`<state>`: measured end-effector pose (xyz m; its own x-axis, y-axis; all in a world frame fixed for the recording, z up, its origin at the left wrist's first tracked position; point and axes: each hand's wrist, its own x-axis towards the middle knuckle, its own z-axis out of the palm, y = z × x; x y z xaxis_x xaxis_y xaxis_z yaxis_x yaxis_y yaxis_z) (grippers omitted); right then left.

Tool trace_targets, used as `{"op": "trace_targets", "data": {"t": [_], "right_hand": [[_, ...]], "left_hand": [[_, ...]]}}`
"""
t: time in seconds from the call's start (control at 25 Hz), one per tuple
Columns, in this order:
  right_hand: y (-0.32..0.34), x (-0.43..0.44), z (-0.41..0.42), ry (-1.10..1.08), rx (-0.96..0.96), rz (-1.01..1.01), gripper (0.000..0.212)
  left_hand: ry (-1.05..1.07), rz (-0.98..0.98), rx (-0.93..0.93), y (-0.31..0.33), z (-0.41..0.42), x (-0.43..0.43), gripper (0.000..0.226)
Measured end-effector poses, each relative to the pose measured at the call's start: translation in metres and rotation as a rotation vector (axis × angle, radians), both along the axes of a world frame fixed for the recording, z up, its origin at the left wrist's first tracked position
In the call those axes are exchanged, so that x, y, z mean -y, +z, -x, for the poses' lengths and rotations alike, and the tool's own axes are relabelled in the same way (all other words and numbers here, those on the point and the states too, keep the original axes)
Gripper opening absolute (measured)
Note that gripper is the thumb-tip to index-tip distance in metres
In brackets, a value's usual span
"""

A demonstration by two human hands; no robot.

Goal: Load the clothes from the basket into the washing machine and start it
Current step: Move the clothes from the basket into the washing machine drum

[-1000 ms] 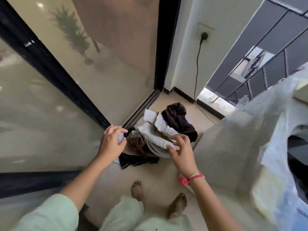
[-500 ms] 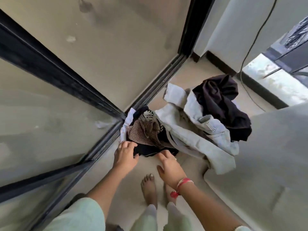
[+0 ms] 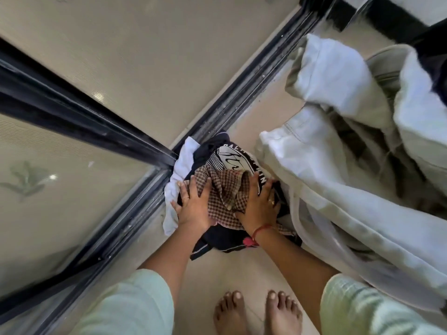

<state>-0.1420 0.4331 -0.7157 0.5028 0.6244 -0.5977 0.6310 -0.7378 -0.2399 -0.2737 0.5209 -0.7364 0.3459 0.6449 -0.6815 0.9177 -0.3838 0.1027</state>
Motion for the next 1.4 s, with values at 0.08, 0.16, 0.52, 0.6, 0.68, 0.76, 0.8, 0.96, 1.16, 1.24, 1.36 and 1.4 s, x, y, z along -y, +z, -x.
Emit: {"op": "trace_targets", "data": {"t": [0.08, 0.16, 0.52, 0.6, 0.68, 0.76, 0.8, 0.96, 1.16, 1.24, 1.36, 1.4], "right_hand": [[-0.016, -0.009, -0.008, -0.169, -0.081, 0.045, 0.1], [-0.03, -0.014, -0.016, -0.259, -0.147, 0.073, 0.065], [0.132, 0.061, 0.05, -0.037, -0.1, -0.067, 0.041], [0.196, 0.081, 0.062, 0.025, -0.083, -0.227, 0.054], [0.262, 0.093, 0.07, 0.038, -0.148, -0.379, 0.065], [0.332, 0.095, 0.069, 0.063, -0.123, -0.47, 0.076], [0.369, 0.094, 0.067, 0.084, -0.065, -0.487, 0.078], [0.522, 0.094, 0.05, 0.199, 0.228, -0.616, 0.055], [0.665, 0.117, 0.018, 0.076, 0.416, -0.877, 0.05], [0.712, 0.135, 0.002, -0.085, 0.444, -0.946, 0.053], [0.771, 0.186, -0.032, -0.303, 0.465, -1.124, 0.054], [0.789, 0.207, -0.045, -0.362, 0.492, -1.176, 0.056]], "left_hand": [[0.048, 0.0, 0.128, -0.018, 0.002, -0.001, 0.094], [0.162, -0.073, 0.323, -0.025, 0.007, -0.001, 0.062], [0.506, -0.068, 0.404, 0.112, 0.048, 0.039, 0.051], [0.565, -0.104, 0.404, 0.175, 0.062, 0.05, 0.054], [0.571, -0.162, 0.476, 0.244, 0.068, 0.057, 0.056], [0.567, -0.214, 0.543, 0.319, 0.067, 0.061, 0.054], [0.55, -0.246, 0.582, 0.355, 0.065, 0.066, 0.053], [0.498, -0.281, 0.859, 0.506, 0.038, 0.085, 0.035], [0.169, -0.442, 0.962, 0.644, -0.007, 0.101, 0.037], [0.112, -0.43, 1.001, 0.684, -0.03, 0.112, 0.052], [0.042, -0.397, 1.182, 0.742, -0.077, 0.143, 0.062], [0.009, -0.395, 1.267, 0.765, -0.095, 0.158, 0.06]]}}
